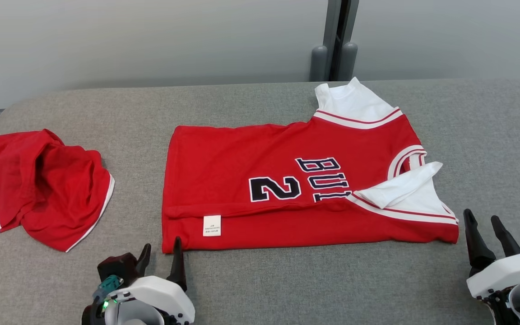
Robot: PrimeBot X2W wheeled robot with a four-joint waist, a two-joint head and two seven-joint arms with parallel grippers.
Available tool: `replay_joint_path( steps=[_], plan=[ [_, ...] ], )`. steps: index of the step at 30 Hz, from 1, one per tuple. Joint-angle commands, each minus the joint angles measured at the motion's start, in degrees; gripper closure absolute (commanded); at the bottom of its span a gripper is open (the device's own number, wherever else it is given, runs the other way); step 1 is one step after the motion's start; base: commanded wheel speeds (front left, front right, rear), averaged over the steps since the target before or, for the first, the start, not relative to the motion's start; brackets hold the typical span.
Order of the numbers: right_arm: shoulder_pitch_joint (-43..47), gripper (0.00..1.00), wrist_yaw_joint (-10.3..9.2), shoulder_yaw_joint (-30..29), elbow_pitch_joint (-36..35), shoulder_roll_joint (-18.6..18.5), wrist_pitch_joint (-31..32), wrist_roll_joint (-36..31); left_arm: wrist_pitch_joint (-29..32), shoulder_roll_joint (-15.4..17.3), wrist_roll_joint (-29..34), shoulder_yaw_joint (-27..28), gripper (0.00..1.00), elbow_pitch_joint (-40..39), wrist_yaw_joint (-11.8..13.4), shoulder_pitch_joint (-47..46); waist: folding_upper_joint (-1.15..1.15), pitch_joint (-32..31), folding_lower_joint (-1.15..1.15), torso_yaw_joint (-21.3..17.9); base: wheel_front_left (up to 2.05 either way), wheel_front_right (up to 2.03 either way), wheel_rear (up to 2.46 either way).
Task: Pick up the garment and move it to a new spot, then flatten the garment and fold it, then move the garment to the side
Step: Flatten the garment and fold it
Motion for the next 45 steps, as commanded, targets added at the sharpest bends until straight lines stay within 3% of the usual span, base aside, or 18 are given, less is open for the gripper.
replay_joint_path(
  steps=[1,9,25,26,27,29,30,32,34,45],
  plan=[
    [-0.9,0.0,0.0,0.3,0.9,-0.3,0.1,0.2,-0.2,-0.1,0.4,-0.2,0.0,1.3,-0.4,-1.3,0.0,0.3,0.0,0.0,0.0,0.0,0.0],
    [-3.6,0.0,0.0,2.5,5.9,0.0,0.9,0.9,-0.2,-1.7,-2.7,0.9,0.0,7.6,-2.7,-4.1,0.0,1.5,0.0,0.3,0.0,0.0,0.0],
    [-7.9,0.0,0.0,5.7,12.8,0.3,0.4,2.1,0.2,-2.5,-5.8,-2.9,0.0,14.6,-6.7,-8.6,0.0,3.6,0.0,1.3,0.0,0.0,0.0],
    [-8.0,0.0,0.0,6.0,13.2,0.4,0.7,2.3,0.5,-2.6,-6.1,-3.2,0.11,14.9,-7.1,-8.7,0.0,3.6,0.0,1.4,0.0,0.0,0.0],
    [-8.1,0.0,0.0,6.3,13.5,0.4,0.9,2.5,0.7,-2.6,-6.6,-3.6,0.52,15.0,-7.6,-8.8,0.0,3.7,0.0,1.4,0.0,0.0,0.0],
    [-8.5,0.0,0.0,6.8,14.0,0.4,1.3,3.0,1.1,-2.7,-7.6,-4.6,1.0,15.1,-8.5,-9.0,0.0,4.0,0.0,1.6,0.0,0.0,0.0],
    [-8.7,0.0,0.0,7.2,14.1,0.7,1.9,3.5,1.2,-2.6,-8.0,-5.0,1.0,15.1,-8.5,-9.2,0.0,4.1,0.0,1.7,0.0,0.0,0.0],
    [-8.8,0.58,0.0,8.2,14.1,0.9,2.7,4.3,1.1,-2.6,-8.7,-5.8,1.0,15.3,-8.7,-9.6,0.0,4.3,0.0,1.8,0.0,0.0,0.0],
    [-8.8,1.0,0.0,9.1,13.7,0.8,3.0,5.0,1.0,-2.5,-9.2,-6.4,1.0,15.6,-8.7,-9.8,0.0,4.4,0.0,2.0,0.0,0.0,0.0],
    [-8.3,1.0,0.0,10.7,12.4,-0.6,2.8,8.2,0.3,-1.6,-9.2,-7.1,1.0,15.5,-10.2,-9.5,0.0,1.2,0.0,1.1,0.0,0.0,0.0]
  ],
)
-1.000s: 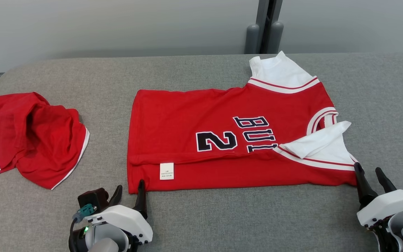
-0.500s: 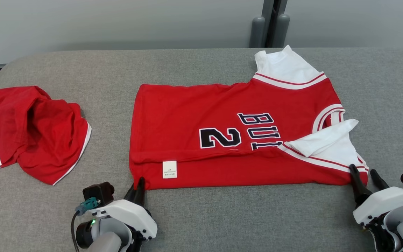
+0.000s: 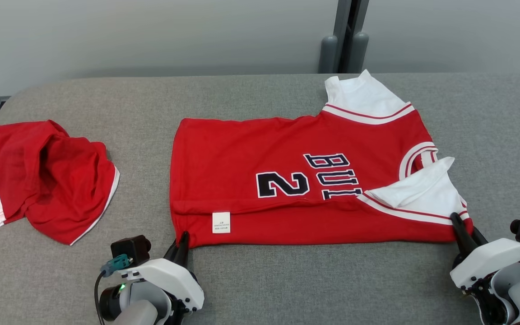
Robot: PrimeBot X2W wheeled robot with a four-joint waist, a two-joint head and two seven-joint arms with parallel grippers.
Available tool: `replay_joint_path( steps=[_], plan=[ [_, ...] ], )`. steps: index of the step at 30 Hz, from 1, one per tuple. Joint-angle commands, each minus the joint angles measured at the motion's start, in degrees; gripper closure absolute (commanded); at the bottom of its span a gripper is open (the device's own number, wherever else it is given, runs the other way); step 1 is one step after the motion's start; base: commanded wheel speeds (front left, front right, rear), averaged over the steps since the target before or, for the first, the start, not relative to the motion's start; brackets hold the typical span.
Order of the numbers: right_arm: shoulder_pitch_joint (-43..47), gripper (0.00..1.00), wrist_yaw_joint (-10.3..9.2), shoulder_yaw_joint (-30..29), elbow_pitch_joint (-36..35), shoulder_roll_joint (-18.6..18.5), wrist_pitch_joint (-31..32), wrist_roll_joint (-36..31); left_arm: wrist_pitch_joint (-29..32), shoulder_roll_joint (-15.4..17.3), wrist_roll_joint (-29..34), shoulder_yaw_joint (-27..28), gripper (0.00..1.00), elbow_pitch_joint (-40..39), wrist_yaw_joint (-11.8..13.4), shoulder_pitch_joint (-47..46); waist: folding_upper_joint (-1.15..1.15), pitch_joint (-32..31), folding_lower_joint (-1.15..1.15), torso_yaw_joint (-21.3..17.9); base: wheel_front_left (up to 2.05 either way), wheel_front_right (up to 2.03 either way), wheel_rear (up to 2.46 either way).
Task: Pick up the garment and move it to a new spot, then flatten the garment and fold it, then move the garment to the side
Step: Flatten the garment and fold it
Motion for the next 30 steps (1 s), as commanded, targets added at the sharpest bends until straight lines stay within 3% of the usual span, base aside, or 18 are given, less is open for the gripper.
replay_joint_path(
  steps=[1,15,30],
  plan=[
    [1.0,1.0,-0.01,0.0,-0.2,-0.7,0.5,0.8,0.0,0.9,0.2,-0.1,1.0,-0.3,-0.4,0.7,0.0,-1.3,0.0,-0.3,0.0,0.0,0.0],
    [6.2,1.0,-0.01,-0.1,-3.3,-1.5,6.5,6.0,4.5,6.5,1.5,-2.8,1.0,-6.8,0.3,7.1,0.0,-5.8,0.0,-0.4,0.0,0.0,0.0],
    [20.4,1.0,-0.02,-6.9,-18.5,-8.3,18.4,12.2,11.2,15.4,3.9,-5.7,1.0,-25.1,5.5,17.4,0.0,-5.3,0.0,1.2,0.0,0.0,0.0]
  ],
)
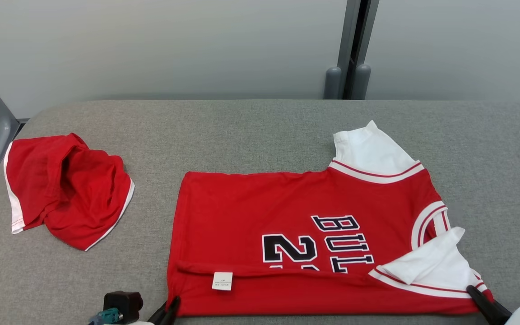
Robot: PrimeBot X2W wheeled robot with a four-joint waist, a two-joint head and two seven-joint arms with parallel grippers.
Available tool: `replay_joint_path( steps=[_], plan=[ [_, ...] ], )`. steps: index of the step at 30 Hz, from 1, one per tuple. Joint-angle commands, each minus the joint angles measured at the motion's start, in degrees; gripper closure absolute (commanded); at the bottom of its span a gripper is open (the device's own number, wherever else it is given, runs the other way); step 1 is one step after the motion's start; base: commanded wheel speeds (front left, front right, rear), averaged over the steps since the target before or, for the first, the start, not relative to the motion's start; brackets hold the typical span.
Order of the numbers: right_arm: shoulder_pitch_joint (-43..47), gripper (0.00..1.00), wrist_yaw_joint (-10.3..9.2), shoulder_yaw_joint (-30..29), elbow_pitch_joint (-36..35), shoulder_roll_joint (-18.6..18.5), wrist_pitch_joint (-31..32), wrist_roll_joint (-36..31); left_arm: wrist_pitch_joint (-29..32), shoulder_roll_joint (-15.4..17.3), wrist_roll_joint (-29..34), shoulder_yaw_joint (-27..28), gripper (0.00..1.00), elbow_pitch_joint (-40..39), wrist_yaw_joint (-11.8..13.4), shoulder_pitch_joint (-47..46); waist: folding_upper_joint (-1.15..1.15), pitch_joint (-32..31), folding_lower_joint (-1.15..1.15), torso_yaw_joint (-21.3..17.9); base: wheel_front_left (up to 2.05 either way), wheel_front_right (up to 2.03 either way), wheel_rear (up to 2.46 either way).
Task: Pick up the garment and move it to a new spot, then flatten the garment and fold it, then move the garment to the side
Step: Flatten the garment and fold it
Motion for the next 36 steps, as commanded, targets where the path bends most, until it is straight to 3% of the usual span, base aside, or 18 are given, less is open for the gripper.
replay_joint_path(
  steps=[1,8,12,13,14,15,22,27,30,36],
  plan=[
    [1.6,1.0,-0.03,-1.3,-1.0,-1.1,0.8,0.5,0.4,1.3,0.3,0.3,1.0,-1.1,0.8,1.0,0.0,0.1,0.0,0.1,0.0,0.0,0.0],
    [8.9,1.0,-0.03,-6.9,-9.2,-1.3,7.2,-0.2,2.8,4.0,0.4,-0.5,1.0,-8.9,3.3,5.2,0.0,0.4,0.0,0.1,0.0,0.0,0.0],
    [11.4,1.0,-0.03,-11.4,-11.2,1.1,9.6,-1.7,3.9,4.9,0.0,-0.5,1.0,-11.7,4.5,6.6,0.0,0.5,0.0,0.2,0.0,0.0,0.0],
    [11.6,0.0,-0.03,-12.8,-11.2,1.7,10.1,-2.2,4.4,4.9,-0.3,-0.4,0.67,-12.1,4.8,7.0,0.0,0.5,0.0,0.3,0.0,0.0,0.0],
    [11.7,0.0,-0.03,-13.7,-11.5,2.4,10.6,-3.0,4.6,4.9,-0.5,-0.2,0.12,-12.4,5.4,7.3,0.0,0.5,0.0,0.3,0.0,0.0,0.0],
    [11.6,0.0,-0.03,-14.5,-12.1,3.2,11.2,-3.8,4.9,4.8,-0.7,0.0,0.0,-12.7,5.9,7.2,0.0,0.5,0.0,0.3,0.0,0.0,0.0],
    [8.3,0.0,-0.01,-21.1,-16.4,7.1,12.2,-11.9,7.2,6.7,0.1,0.2,0.0,-15.0,7.0,5.2,0.0,1.2,0.0,0.2,0.0,0.0,0.0],
    [5.0,0.0,-0.01,-23.1,-20.0,8.9,10.3,-17.0,5.1,7.6,0.8,2.7,0.0,-16.4,8.7,3.0,0.0,1.5,0.0,-0.3,0.0,0.0,0.0],
    [2.0,0.0,-0.01,-22.1,-23.4,10.1,6.0,-20.9,1.0,6.4,1.3,5.6,0.0,-17.0,10.6,0.2,0.0,2.6,0.0,-1.3,0.0,0.0,0.0],
    [-2.5,0.0,-0.02,-17.9,-23.9,9.7,-2.5,-28.0,-3.3,3.8,1.9,8.6,0.0,-13.4,12.8,-5.1,0.0,5.5,0.0,-3.3,0.0,0.0,0.0]
  ],
)
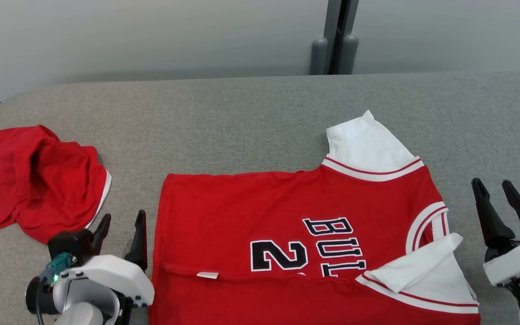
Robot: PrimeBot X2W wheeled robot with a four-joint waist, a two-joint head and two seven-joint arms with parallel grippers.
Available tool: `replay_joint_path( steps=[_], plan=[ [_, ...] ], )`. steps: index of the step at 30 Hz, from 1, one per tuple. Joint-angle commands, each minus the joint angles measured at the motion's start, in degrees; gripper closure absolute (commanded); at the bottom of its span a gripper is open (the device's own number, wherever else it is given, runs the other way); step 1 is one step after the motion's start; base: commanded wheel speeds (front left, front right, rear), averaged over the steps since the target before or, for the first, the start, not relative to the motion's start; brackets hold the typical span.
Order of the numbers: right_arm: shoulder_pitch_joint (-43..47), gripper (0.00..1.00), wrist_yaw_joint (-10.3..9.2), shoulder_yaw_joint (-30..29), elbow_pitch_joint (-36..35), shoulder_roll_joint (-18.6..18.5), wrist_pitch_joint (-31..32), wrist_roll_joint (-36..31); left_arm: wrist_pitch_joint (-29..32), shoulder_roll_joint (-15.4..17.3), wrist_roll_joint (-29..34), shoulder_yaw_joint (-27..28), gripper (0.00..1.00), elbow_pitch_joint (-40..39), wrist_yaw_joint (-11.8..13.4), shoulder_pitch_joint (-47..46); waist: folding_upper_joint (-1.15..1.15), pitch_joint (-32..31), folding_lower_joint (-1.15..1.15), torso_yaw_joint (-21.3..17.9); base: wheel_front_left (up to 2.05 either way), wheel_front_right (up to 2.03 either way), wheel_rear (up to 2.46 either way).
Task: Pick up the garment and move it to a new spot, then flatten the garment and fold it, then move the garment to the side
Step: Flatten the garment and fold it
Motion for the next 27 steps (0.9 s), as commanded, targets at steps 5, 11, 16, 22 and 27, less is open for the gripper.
replay_joint_path(
  steps=[5,11,16,22,27],
  plan=[
    [-3.3,0.0,0.02,3.7,0.8,-0.1,-5.6,-1.8,-1.4,-1.2,3.0,-0.9,0.0,6.4,0.2,-7.4,0.0,4.2,0.0,-2.7,0.0,0.0,0.0],
    [-5.2,0.0,0.02,6.4,1.7,-0.5,-8.8,-0.6,1.4,-0.5,7.4,-4.7,0.0,15.4,-0.8,-15.5,0.0,7.4,0.0,-5.1,0.0,0.0,0.0],
    [-6.1,0.0,0.02,8.4,2.7,-1.1,-10.5,1.2,4.9,-0.5,10.2,-7.5,0.0,22.4,-1.3,-21.0,0.0,8.9,0.0,-6.8,0.0,0.0,0.0],
    [-6.8,0.0,0.02,11.0,3.5,-1.9,-11.3,3.3,7.5,0.0,11.8,-9.2,0.0,28.2,-1.9,-25.1,0.0,9.7,0.0,-8.1,0.0,0.0,0.0],
    [-7.1,0.0,0.02,12.4,4.4,-2.9,-12.1,4.8,6.4,-0.3,11.8,-9.5,0.0,31.2,-3.1,-26.8,0.0,9.9,0.0,-8.4,0.0,0.0,0.0]
  ],
)
